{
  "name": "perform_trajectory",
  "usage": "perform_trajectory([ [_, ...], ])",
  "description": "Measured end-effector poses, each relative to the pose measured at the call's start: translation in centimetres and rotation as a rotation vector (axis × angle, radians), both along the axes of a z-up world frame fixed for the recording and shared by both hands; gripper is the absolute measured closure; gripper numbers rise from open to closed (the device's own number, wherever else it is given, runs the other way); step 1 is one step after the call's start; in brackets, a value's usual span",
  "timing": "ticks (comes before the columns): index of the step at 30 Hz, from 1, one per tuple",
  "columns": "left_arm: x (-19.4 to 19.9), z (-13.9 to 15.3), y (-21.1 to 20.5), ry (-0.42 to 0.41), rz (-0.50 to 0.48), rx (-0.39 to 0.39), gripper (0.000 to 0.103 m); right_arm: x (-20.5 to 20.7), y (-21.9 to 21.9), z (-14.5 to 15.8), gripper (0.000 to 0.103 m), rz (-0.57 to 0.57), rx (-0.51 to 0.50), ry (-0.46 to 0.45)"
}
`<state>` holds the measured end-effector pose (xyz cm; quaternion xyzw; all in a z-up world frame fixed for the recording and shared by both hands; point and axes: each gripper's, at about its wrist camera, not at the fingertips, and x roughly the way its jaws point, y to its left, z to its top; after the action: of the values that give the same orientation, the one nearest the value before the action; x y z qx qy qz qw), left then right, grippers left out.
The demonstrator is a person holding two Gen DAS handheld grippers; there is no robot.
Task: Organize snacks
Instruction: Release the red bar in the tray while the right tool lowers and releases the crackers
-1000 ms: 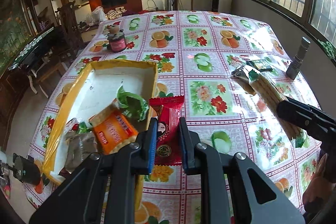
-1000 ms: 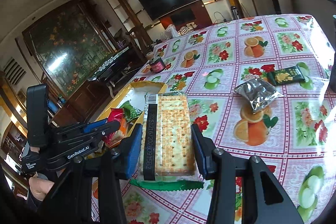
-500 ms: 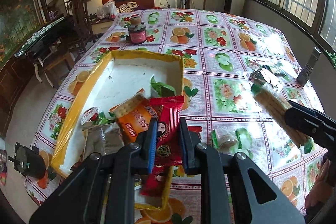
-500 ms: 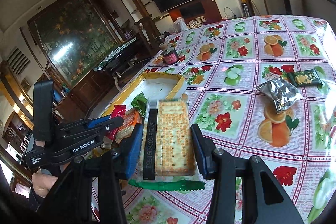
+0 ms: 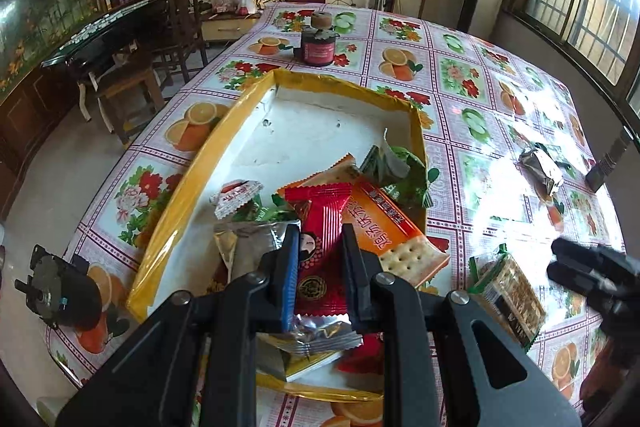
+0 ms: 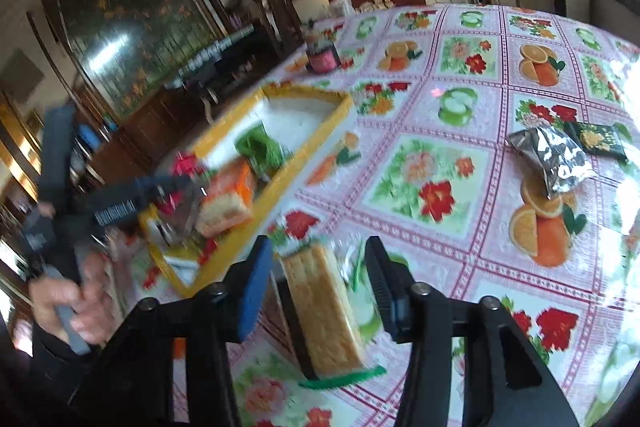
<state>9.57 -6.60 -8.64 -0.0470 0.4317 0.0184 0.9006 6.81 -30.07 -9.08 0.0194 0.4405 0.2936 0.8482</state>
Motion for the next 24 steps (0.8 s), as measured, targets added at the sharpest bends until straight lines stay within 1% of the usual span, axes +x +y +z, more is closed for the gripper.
perform_trajectory([
  [2,0.1,-0.1,0.1,0.001,-0.004,-0.012,0.081,-0.9,1.5,-1.1,0.052,0.055,-0.069,0.005],
  [5,0.2,-0.2,-0.1,0.005,-0.013,-0.017,0.081,-1.7,3.0,-2.5,0.052,0.113,-0.121,0.005],
  [6,0.2,-0.2,-0.1,0.005,-0.015,-0.018,0.081,-1.9,3.5,-2.8,0.052,0.122,-0.151,0.002],
  [7,0.2,-0.2,-0.1,0.004,-0.016,-0.020,0.081,-2.1,4.0,-3.3,0.051,0.129,-0.210,-0.008],
  [8,0.2,-0.1,0.0,0.003,-0.016,-0.021,0.081,-2.3,4.1,-3.2,0.051,0.136,-0.218,-0.030],
  [10,0.1,-0.1,0.1,0.002,-0.015,-0.021,0.081,-2.5,4.4,-3.1,0.053,0.134,-0.248,-0.044],
  [12,0.1,0.0,0.2,0.001,-0.014,-0.027,0.081,-2.8,4.4,-2.8,0.050,0.127,-0.289,-0.061],
  [13,0.1,0.1,0.3,0.001,-0.014,-0.029,0.081,-2.9,4.4,-2.7,0.050,0.138,-0.279,-0.055],
  [15,0.1,0.1,0.3,0.000,-0.015,-0.030,0.081,-3.4,4.2,-2.4,0.050,0.187,-0.210,-0.025],
  [16,0.0,0.1,0.3,0.000,-0.017,-0.030,0.081,-3.6,4.3,-2.5,0.049,0.203,-0.213,-0.020],
  [19,0.1,0.1,0.3,0.002,-0.022,-0.034,0.081,-3.6,4.8,-2.8,0.049,0.215,-0.268,-0.054],
  [24,-0.2,0.3,0.6,0.001,-0.021,-0.040,0.081,-2.7,5.0,-4.5,0.049,0.221,-0.320,-0.020],
])
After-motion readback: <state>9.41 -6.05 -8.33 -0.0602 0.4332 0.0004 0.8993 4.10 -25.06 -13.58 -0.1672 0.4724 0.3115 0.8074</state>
